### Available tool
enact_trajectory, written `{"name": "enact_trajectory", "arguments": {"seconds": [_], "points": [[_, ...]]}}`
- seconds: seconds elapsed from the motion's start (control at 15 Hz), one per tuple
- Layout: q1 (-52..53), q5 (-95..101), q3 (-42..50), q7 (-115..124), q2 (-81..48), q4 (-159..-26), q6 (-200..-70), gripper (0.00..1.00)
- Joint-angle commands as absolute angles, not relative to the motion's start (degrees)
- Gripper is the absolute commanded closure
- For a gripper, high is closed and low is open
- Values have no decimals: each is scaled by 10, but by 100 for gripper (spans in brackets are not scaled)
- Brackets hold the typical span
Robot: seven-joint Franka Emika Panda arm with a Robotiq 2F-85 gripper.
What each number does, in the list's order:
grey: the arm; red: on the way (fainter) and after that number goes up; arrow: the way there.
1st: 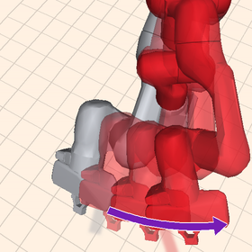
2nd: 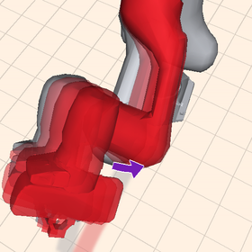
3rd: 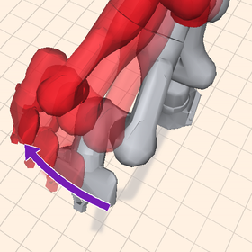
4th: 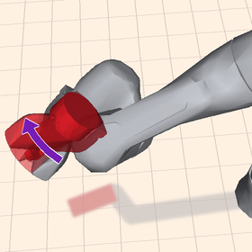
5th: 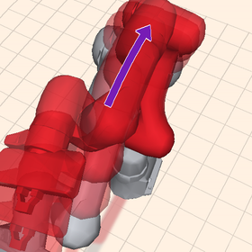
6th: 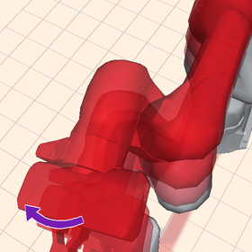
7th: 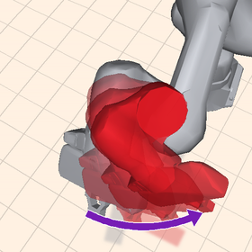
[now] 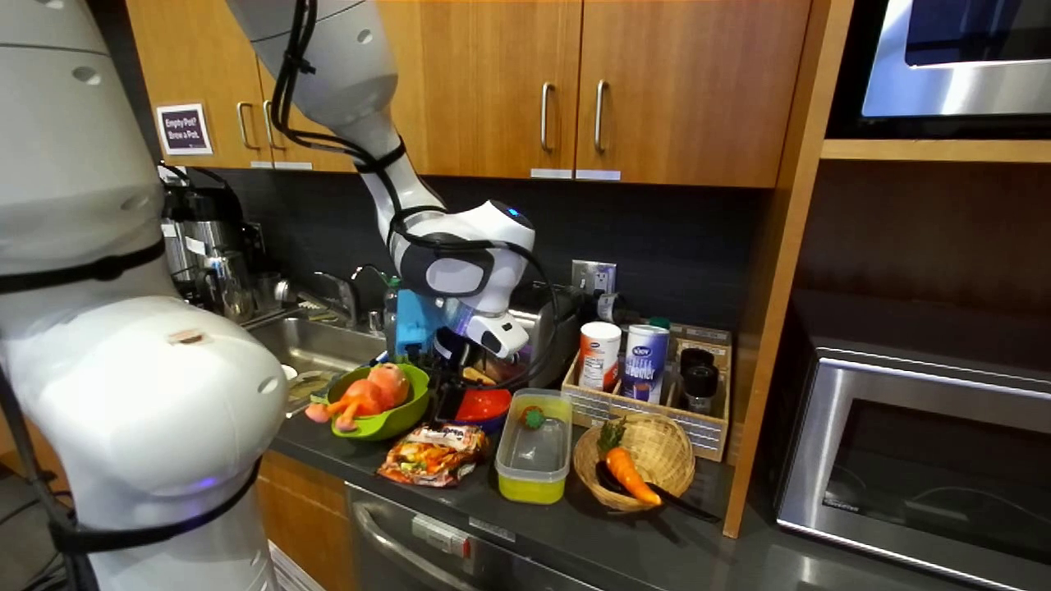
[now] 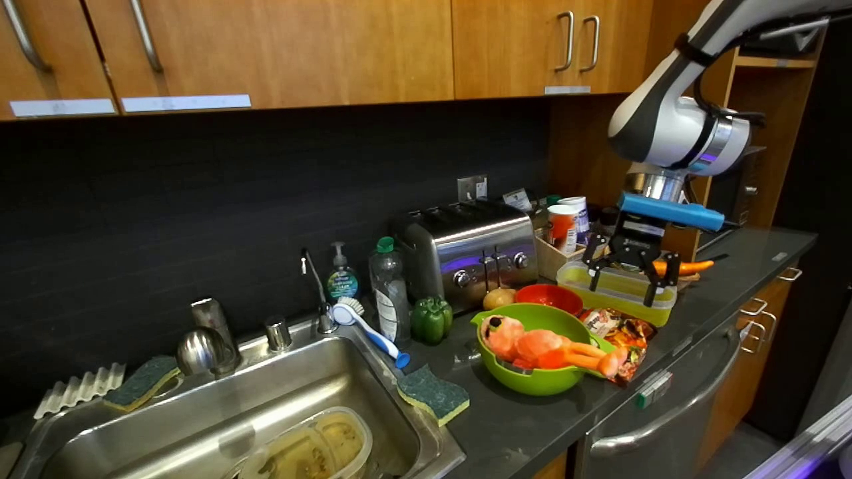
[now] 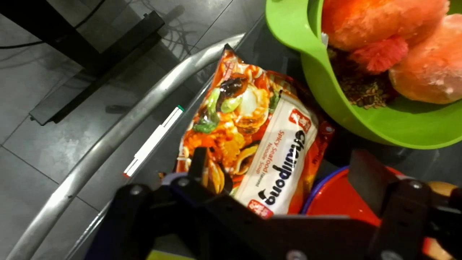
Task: Put the packet in the yellow bowl
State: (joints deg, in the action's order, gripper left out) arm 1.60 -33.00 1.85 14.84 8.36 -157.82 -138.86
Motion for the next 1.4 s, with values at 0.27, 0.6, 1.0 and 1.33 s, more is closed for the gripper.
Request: {"name": "enact_trajectory", "arguments": {"seconds": [0.27,0.6,1.0,1.33], "points": [[6,-250,6,223,95,-1594,-1414,0],[7,-255,9,219,83,-1590,-1421,0],[24,-323,8,160,102,-1586,-1405,0],[28,-326,6,160,116,-1587,-1401,0]]}}
